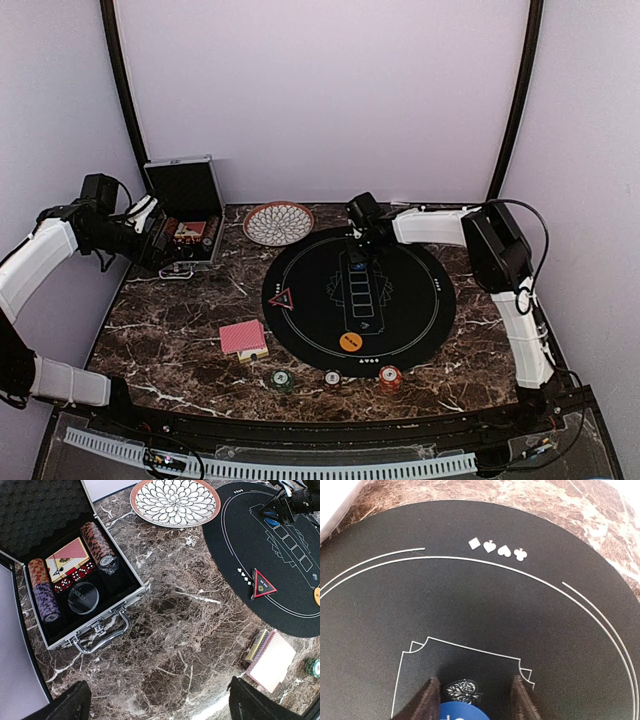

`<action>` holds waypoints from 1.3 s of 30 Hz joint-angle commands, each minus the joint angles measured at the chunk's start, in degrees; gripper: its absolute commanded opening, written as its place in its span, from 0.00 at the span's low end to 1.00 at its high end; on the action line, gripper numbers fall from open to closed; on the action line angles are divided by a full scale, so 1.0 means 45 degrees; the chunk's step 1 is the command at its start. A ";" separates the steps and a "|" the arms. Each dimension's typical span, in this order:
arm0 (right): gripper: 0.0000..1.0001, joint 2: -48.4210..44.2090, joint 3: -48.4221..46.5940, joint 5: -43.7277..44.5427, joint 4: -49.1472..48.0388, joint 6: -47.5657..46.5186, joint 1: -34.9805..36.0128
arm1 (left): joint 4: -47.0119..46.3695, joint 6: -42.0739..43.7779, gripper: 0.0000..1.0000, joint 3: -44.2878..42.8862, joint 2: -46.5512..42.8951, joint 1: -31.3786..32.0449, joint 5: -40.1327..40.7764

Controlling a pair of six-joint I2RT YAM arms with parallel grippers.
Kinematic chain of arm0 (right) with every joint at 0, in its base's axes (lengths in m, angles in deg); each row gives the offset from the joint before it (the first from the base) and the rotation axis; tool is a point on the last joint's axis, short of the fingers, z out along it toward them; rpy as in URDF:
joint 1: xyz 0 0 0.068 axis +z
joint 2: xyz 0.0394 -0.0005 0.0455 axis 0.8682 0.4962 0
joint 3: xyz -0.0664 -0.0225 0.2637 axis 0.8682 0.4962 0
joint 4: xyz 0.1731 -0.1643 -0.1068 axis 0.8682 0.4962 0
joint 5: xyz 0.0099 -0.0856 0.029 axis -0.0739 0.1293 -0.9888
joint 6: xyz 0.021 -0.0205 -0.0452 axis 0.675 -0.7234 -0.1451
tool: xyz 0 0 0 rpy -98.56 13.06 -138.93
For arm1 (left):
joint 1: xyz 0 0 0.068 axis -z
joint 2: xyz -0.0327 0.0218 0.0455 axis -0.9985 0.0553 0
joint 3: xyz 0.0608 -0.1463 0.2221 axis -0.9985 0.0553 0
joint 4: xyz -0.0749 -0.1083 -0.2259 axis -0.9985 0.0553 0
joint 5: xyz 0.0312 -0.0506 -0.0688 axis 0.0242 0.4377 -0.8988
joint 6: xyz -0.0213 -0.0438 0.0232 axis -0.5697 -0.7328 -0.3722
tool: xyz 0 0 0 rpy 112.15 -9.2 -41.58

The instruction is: Distribute texas hold em gaming equipment

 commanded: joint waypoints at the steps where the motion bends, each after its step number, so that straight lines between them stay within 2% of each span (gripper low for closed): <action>1: 0.58 -0.0213 0.0031 -0.0172 0.0306 -0.0236 -0.0059 | 0.0422 0.0239 0.99 -0.0383 -0.0207 0.0040 0.0013; 6: 0.69 -0.1701 0.0989 -0.0238 -0.0003 -0.0269 0.0109 | 0.0404 0.0231 0.99 -0.0411 -0.0192 0.0050 -0.0058; 10: 0.72 -0.2906 0.1873 -0.0303 0.0008 -0.0395 0.0490 | 0.0432 0.0232 0.99 -0.0461 -0.0174 0.0074 -0.0003; 20: 0.67 -0.5499 0.5584 -0.1383 0.0724 -0.0856 0.3267 | 0.0639 0.0414 0.99 -0.0460 -0.0164 0.0096 0.0072; 27: 0.67 -0.5942 0.6701 -0.1885 0.1172 -0.0771 0.4532 | 0.0677 0.0496 0.99 -0.0395 -0.0156 0.0128 -0.0135; 39: 0.67 -0.4894 0.6236 -0.1281 0.1815 -0.1066 0.5345 | 0.0928 0.0591 0.99 -0.0388 -0.0221 0.0138 -0.0374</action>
